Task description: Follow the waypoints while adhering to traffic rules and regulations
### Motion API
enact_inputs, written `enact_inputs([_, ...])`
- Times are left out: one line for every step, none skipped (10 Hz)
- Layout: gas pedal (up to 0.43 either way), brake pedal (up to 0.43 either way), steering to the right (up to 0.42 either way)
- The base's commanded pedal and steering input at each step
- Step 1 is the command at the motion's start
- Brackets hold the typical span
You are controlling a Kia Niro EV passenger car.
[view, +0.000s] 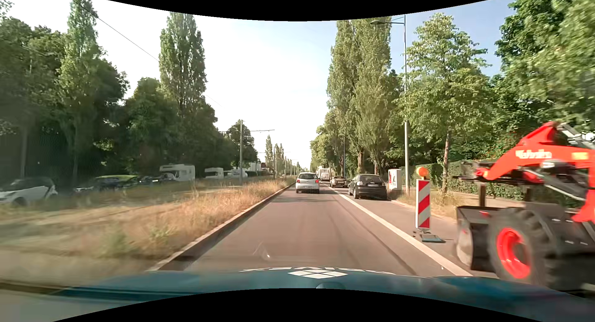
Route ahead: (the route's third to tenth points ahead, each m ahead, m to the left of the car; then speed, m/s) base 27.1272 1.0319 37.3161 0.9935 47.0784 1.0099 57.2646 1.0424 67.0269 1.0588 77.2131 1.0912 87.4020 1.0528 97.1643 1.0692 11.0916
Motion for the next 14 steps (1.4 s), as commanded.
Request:
enact_inputs([0.228,0.0,-0.002])
enact_inputs([0.22,0.0,-0.003])
enact_inputs([0.22,0.0,-0.003])
enact_inputs([0.22,0.0,-0.003])
enact_inputs([0.209,0.0,-0.003])
enact_inputs([0.209,0.0,-0.003])
enact_inputs([0.209,0.0,-0.004])
enact_inputs([0.209,0.0,-0.004])
enact_inputs([0.209,0.0,-0.004])
enact_inputs([0.209,0.0,-0.003])
enact_inputs([0.209,0.0,-0.003])
enact_inputs([0.209,0.0,-0.003])
enact_inputs([0.209,0.0,-0.003])
enact_inputs([0.209,0.0,-0.003])
